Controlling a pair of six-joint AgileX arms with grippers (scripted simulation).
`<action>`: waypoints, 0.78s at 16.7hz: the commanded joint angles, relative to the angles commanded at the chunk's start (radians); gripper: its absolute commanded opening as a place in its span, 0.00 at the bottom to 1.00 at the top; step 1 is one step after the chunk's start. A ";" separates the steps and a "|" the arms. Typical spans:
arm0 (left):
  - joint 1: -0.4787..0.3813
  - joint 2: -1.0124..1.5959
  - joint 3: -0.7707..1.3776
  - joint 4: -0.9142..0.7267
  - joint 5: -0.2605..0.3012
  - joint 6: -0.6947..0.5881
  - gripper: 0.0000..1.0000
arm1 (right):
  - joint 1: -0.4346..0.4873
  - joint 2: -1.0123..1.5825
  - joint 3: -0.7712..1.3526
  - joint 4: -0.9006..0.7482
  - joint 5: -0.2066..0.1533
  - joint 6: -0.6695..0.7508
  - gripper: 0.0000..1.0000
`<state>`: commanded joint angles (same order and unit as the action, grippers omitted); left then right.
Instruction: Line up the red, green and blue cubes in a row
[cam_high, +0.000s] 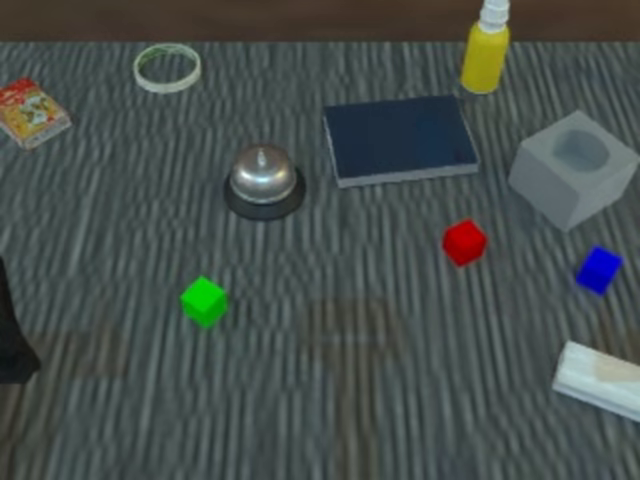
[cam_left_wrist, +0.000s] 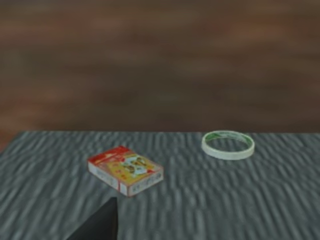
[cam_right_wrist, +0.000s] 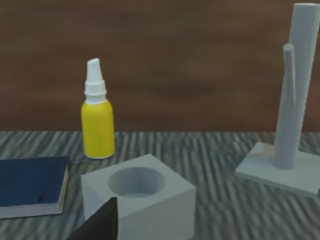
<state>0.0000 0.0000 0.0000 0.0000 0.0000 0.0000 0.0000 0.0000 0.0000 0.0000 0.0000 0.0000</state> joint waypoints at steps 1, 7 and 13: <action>0.000 0.000 0.000 0.000 0.000 0.000 1.00 | 0.000 0.000 0.000 0.000 0.000 0.000 1.00; 0.000 0.000 0.000 0.000 0.000 0.000 1.00 | 0.039 0.153 0.151 -0.103 -0.004 -0.008 1.00; 0.000 0.000 0.000 0.000 0.000 0.000 1.00 | 0.132 0.681 0.625 -0.394 -0.001 -0.031 1.00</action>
<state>0.0000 0.0000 0.0000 0.0000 0.0000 0.0000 0.1321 0.6815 0.6254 -0.3940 -0.0007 -0.0314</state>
